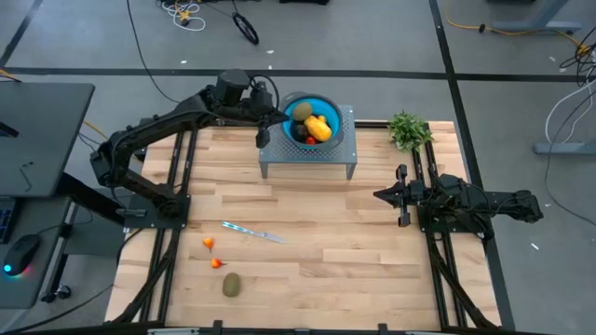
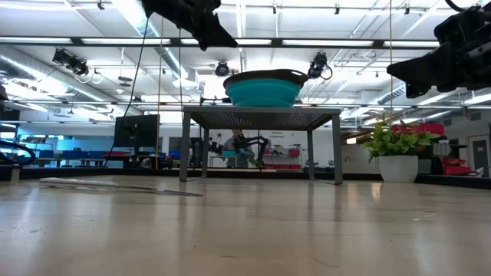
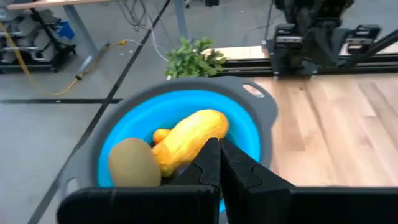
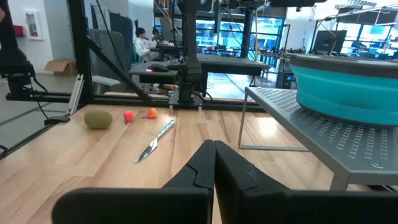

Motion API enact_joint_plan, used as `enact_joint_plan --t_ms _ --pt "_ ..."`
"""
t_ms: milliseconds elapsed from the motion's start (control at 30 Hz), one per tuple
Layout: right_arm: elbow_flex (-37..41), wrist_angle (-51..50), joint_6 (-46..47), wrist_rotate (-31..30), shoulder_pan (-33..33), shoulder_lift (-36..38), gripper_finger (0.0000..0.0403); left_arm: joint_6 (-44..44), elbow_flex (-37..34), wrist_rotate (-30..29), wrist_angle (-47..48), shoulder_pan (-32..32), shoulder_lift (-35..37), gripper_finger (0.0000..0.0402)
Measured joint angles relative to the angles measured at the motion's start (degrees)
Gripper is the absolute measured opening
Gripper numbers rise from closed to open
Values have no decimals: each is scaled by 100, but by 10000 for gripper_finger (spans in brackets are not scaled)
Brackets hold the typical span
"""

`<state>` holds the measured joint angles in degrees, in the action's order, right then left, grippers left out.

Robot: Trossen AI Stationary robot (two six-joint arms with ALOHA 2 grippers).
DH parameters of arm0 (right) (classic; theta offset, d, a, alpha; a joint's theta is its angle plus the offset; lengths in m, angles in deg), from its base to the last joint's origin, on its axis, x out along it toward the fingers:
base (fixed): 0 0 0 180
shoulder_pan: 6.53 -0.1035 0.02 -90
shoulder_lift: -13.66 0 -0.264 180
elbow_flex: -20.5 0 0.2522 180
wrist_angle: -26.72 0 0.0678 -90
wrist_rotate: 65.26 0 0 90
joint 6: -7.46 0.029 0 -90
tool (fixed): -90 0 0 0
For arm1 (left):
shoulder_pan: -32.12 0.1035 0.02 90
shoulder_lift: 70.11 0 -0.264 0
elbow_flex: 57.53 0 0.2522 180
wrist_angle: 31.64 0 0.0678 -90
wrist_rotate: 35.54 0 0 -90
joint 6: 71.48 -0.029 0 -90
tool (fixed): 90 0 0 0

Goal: Pick & Place Fruit
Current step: Put the kiwi into the blue bin

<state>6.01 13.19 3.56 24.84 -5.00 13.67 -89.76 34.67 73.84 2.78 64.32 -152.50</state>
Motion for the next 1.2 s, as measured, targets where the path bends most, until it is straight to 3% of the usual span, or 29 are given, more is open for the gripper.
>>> enact_joint_plan --t_ms 667,1200 --pt "0 0 0 1 0 0 7 -221 4 129 486 -1574 194 0" --pt "0 0 0 0 1 0 7 -384 0 -178 687 -2807 352 0"
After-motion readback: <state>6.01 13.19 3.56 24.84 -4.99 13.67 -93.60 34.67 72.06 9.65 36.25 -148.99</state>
